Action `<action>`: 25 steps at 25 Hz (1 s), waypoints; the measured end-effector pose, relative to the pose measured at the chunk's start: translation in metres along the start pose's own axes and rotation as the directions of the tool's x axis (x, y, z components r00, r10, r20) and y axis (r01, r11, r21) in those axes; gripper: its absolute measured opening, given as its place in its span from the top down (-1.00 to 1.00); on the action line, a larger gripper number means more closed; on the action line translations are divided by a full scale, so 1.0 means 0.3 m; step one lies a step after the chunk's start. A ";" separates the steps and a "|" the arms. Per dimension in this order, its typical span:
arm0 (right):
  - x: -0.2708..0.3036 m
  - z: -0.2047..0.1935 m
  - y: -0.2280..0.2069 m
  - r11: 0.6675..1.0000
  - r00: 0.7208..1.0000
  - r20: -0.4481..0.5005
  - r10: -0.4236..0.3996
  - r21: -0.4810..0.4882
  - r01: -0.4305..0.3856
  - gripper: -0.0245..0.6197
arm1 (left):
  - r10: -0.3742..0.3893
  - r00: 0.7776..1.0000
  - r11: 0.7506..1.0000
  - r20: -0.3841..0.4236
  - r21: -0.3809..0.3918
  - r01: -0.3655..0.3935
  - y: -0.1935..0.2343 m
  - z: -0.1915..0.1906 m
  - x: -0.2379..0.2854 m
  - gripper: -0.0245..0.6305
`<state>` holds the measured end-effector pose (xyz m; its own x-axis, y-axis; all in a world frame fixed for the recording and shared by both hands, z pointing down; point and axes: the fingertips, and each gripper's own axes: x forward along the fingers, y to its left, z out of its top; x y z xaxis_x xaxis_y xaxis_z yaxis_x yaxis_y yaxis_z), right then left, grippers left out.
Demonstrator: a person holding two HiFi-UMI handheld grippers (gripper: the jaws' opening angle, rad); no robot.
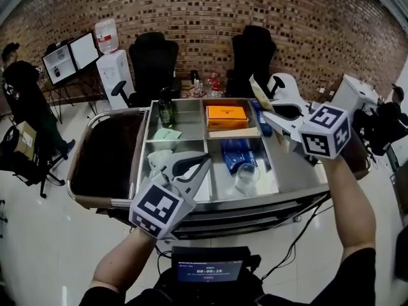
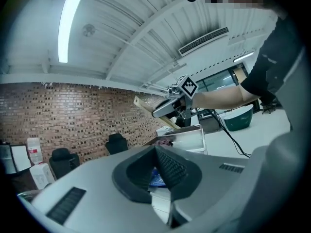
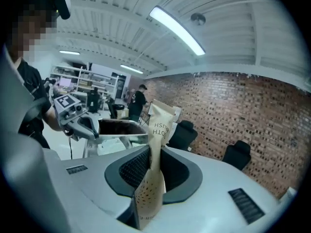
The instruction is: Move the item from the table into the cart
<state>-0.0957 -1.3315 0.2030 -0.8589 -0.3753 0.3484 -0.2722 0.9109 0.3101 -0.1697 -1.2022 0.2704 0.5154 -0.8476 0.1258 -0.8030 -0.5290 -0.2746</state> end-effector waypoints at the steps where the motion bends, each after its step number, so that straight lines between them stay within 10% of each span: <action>1: 0.030 -0.014 -0.016 0.999 0.999 -0.028 0.031 -0.039 -0.032 0.80 | 0.009 1.000 1.000 -0.004 -0.013 -0.009 0.004 -0.008 0.009 0.92; 8: 0.196 -0.076 -0.090 0.961 0.969 -0.145 0.200 -0.161 -0.223 0.80 | 0.132 0.991 0.991 -0.026 -0.034 -0.133 0.080 -0.057 0.031 0.92; 25: 0.602 -0.461 -0.126 0.805 0.736 -0.515 0.440 -0.137 -0.577 0.80 | 0.216 0.972 0.971 -0.091 -0.089 -0.224 0.215 -0.225 0.083 0.92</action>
<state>-0.1805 -1.4574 0.3766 -0.5281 0.0360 0.8484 0.3362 0.9263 0.1700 -0.2289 -1.2601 0.3200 0.3005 -0.9420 0.1494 -0.9213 -0.3272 -0.2099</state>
